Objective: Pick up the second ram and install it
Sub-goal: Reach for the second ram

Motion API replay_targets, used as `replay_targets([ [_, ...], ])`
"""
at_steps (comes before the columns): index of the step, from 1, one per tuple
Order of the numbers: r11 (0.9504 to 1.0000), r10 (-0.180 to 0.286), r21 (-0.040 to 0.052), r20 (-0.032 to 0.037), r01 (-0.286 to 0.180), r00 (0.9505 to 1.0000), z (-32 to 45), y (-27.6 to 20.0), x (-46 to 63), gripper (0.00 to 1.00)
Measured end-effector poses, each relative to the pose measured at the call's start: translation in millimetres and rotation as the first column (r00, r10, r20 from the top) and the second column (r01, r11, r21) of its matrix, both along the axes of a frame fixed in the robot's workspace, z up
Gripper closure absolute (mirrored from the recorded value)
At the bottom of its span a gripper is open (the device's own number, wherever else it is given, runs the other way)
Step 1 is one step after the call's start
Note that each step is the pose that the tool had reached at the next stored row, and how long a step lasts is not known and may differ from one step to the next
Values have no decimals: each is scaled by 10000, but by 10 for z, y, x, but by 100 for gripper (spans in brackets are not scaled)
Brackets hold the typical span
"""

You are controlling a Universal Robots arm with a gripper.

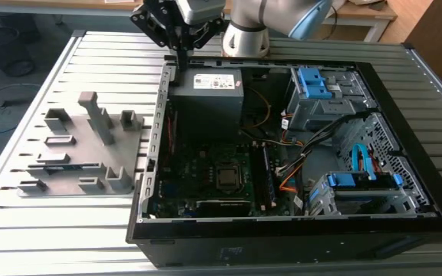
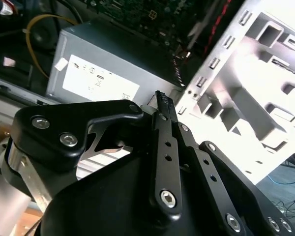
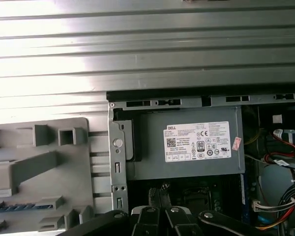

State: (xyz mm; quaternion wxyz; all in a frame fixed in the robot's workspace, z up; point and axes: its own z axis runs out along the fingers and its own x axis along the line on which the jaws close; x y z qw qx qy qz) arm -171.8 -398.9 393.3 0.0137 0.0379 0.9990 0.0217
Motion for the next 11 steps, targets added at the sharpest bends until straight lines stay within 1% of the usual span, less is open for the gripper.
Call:
replay_targets([
  [7,10000,0,0,1,0,10000,0,0,-140,90],
  [11,10000,2,0,2,-2,10000,0,0,-241,90],
])
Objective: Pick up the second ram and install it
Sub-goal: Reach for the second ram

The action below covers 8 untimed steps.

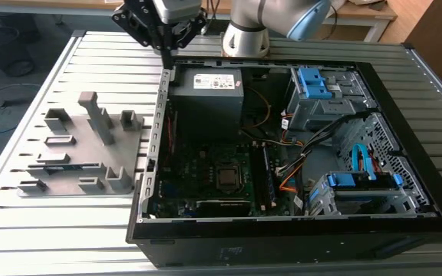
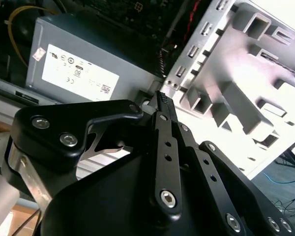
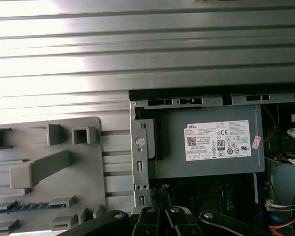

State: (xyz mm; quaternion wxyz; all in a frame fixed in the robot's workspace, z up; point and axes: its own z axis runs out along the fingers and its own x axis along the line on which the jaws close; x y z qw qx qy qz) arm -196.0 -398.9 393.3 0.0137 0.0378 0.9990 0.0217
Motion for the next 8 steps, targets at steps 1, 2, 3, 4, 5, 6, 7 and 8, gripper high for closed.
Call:
replay_targets([
  [1,10000,0,0,1,0,10000,0,0,-26,90],
  [2,10000,-1,0,0,1,10000,0,0,-52,90],
  [3,10000,-2,-1,0,2,10000,0,0,-79,90],
  [4,10000,-2,-1,0,2,10000,1,0,-103,90],
  [5,10000,-1,-1,0,1,10000,0,0,-128,90],
  [6,10000,-1,-1,0,1,10000,0,0,-148,90],
  [7,10000,-1,0,0,1,10000,0,0,-168,90],
  [8,10000,0,0,0,0,10000,0,0,-185,90],
])
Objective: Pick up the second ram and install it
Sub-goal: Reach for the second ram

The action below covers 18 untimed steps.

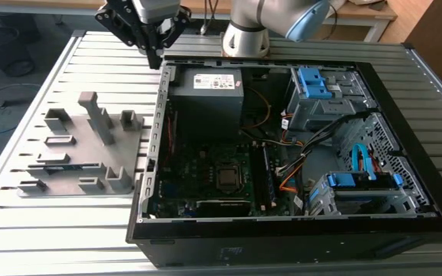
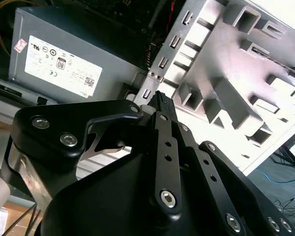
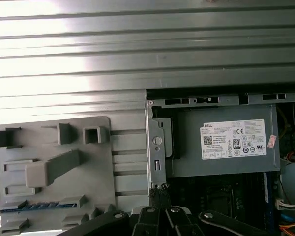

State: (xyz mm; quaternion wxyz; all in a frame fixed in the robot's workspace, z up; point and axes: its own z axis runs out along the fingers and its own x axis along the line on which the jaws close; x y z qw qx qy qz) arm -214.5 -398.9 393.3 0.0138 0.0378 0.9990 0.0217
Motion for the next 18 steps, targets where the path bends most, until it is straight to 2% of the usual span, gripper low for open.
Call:
replay_targets([
  [6,10000,-1,0,0,1,10000,0,0,-131,90],
  [18,10000,-1,0,1,1,10000,-2,0,-476,90],
])
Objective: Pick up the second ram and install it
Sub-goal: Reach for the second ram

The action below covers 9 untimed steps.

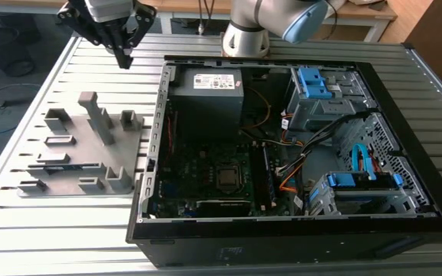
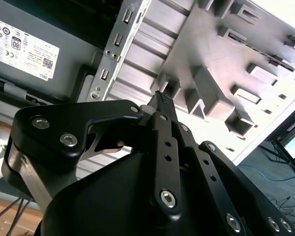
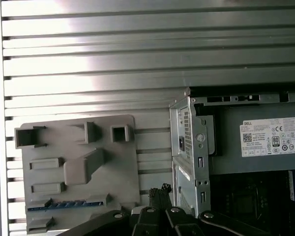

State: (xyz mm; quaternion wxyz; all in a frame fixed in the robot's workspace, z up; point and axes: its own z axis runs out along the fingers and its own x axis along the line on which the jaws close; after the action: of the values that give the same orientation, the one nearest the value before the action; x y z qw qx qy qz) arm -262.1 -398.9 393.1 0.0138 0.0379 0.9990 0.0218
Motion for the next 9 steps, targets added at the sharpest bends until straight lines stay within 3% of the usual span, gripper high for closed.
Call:
replay_targets([
  [9,10000,1,-1,0,-1,10000,-2,0,-218,90],
])
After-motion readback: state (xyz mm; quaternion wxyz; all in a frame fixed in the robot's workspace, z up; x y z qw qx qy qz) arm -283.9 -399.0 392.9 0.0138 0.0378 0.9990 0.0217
